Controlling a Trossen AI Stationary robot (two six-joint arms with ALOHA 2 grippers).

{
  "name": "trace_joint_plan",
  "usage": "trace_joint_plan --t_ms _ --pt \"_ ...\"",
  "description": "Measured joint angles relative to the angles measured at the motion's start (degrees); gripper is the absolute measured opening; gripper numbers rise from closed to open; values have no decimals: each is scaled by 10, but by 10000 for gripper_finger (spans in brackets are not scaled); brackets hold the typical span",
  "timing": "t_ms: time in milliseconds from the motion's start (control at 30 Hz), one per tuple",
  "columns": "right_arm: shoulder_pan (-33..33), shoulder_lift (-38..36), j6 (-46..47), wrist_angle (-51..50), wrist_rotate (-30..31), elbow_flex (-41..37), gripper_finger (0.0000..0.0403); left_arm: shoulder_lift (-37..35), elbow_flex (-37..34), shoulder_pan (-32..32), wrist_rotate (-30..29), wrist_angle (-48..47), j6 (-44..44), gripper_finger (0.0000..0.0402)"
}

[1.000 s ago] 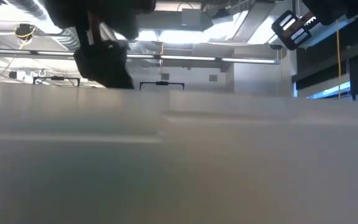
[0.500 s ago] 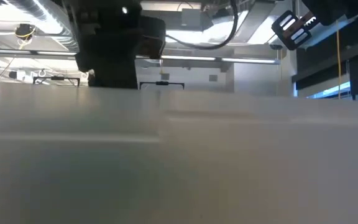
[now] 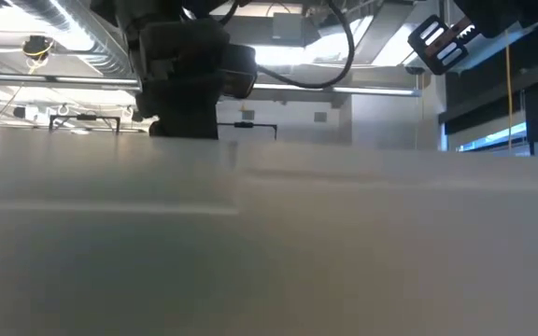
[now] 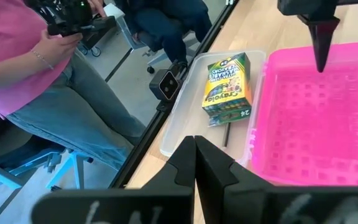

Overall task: Pack school essentials
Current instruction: Put the pink pencil into the pink supply box

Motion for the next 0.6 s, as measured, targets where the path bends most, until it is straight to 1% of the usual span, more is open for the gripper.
trace_joint_plan --t_ms 267,433,600 --pt "0 0 0 0 0 0 6 0 0 6 -17 -9 0 301" --pt "0 0 0 0 0 0 6 0 0 9 -62 -18 0 301" --pt "0 0 0 0 0 0 6 0 0 20 -84 -35 1 301"
